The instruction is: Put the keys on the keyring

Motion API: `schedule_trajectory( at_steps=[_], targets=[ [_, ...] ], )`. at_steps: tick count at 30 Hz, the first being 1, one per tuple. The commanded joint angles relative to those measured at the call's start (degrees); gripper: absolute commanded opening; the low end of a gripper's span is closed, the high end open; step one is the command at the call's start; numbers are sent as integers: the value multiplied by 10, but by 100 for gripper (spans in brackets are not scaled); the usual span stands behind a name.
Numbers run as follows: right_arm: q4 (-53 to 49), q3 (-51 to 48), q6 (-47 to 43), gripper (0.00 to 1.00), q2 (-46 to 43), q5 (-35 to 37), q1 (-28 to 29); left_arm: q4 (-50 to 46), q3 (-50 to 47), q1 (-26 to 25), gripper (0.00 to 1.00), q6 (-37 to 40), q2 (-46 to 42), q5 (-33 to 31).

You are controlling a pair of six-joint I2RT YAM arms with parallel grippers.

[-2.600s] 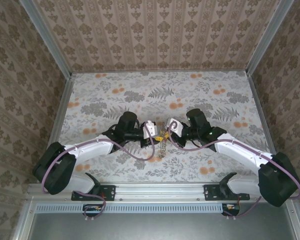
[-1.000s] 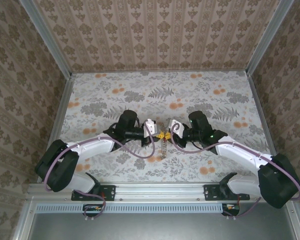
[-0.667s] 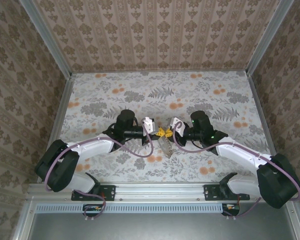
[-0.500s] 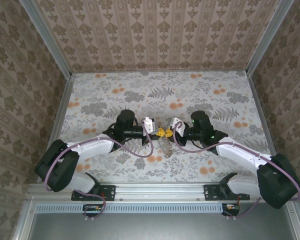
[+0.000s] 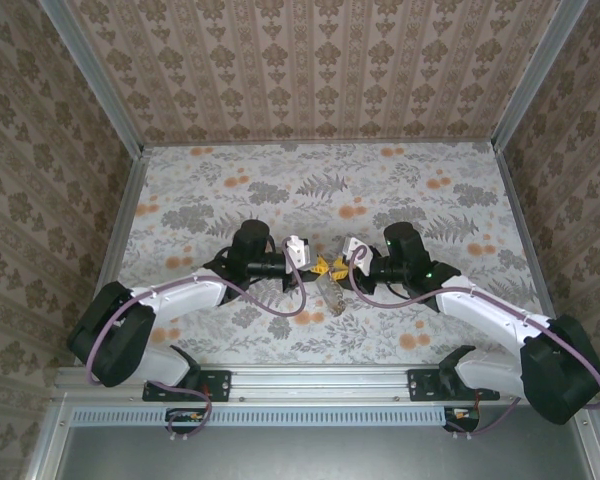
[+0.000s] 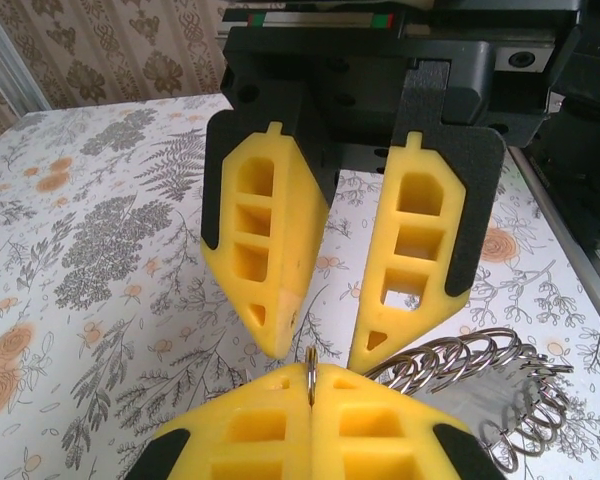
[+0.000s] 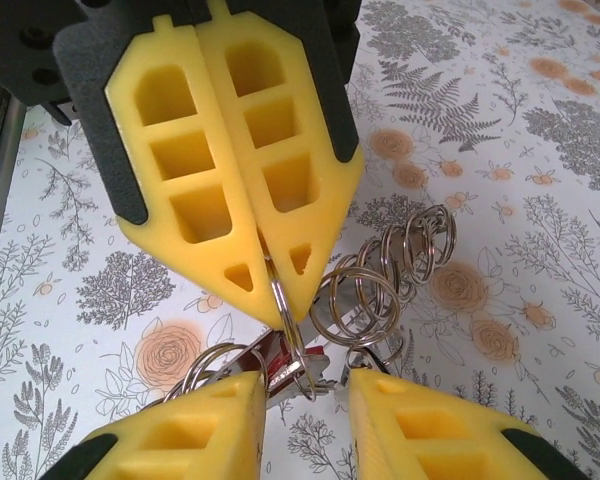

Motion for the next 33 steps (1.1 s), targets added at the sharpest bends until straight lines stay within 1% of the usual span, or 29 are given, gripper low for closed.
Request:
schedule_trajectory(
  at_steps=[1,7,20,22,24,26,27,29,30,33],
  targets=[
    [-12,18,-10,30,-12,-24,0,-4,10,-6,0,16,-12,6],
    [6,23,-2,30,-4,-27,-1,-13,17,-8,0,20,-7,13],
    [-5,31,-10,15,19,-34,-1,-13,24,-10,0,21,-4,18],
    [-8,33,-12,15,20,-32,-1,-12,24,-10,0,21,-2,22],
    [-16,36,-17,11,24,-32,0,-10,25,-10,0,20,-1,25],
    [-20,40,-18,9,28,-32,-1,-10,25,-10,0,20,0,25],
    [-19,41,-17,5,29,-31,-1,-11,27,-10,0,20,1,25],
    [-16,41,-16,1,28,-26,-1,-17,26,-10,0,23,1,22],
    [-15,42,-15,0,27,-22,-1,-24,28,-10,1,26,1,18],
    [-17,44,-14,0,22,-8,1,-63,36,-11,12,39,4,-11]
  ],
)
